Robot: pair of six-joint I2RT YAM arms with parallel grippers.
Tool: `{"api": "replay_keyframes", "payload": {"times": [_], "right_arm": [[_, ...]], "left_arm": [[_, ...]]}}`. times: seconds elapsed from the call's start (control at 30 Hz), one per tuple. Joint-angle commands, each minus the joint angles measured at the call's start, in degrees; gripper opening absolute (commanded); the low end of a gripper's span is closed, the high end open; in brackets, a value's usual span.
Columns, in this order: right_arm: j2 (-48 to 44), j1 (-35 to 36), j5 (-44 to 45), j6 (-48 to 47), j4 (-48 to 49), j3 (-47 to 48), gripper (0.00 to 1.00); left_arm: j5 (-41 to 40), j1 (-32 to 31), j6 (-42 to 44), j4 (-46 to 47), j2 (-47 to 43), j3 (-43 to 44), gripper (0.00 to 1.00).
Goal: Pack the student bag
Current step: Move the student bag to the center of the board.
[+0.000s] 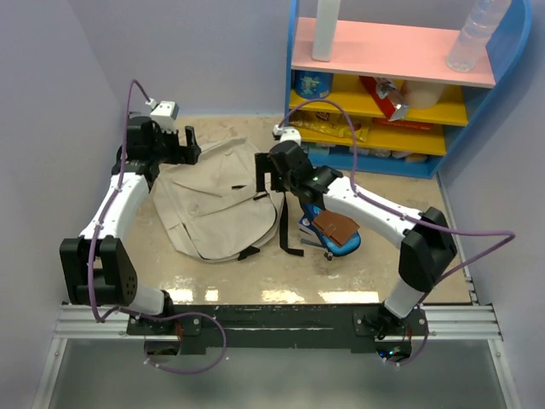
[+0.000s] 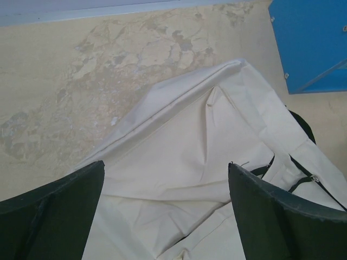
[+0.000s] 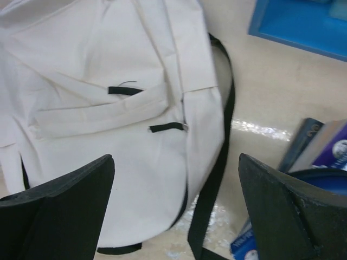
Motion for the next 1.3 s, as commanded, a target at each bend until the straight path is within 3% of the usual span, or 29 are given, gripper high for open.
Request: {"api": "replay_keyframes", "payload": {"times": [0.0, 0.13, 0.33, 0.57, 0.83, 1.07, 1.27], "right_arm": [[5.17, 3.38, 2.2, 0.27, 1.09, 6.94, 0.99], [10.88, 5.58, 2.11, 2.12, 1.96, 10.38, 0.96], [17.57, 10.06, 2.37, 3.43, 6.8, 11.09, 0.92], [22.59, 14.28, 1.76, 4.31, 8.74, 8.28, 0.86], [20.4, 14.46, 1.67, 8.09, 11.2, -3.49, 0.79], [16.18, 14.46, 0.18, 11.08, 13.04, -16.22, 0.67], [10.12, 14.46, -1.75, 12.75, 16.11, -26.07, 0.62]], "left_arm": [[-2.32, 0.28, 0.28, 3.2, 1.88, -0.42, 1.0], [-5.57, 0.37, 0.02, 6.18, 4.77, -0.34, 1.0], [-4.08, 1.07, 0.46, 7.24, 8.82, -1.83, 1.0], [-8.47, 1.16, 5.11, 14.62, 8.56, -9.82, 1.0], [-11.64, 1.07, 9.25, 17.88, 9.44, -13.17, 1.0], [-6.81, 0.55, 9.77, 22.71, 4.43, -13.61, 1.0], [-0.66, -2.43, 12.41, 23.07, 7.32, -9.04, 1.0]]}}
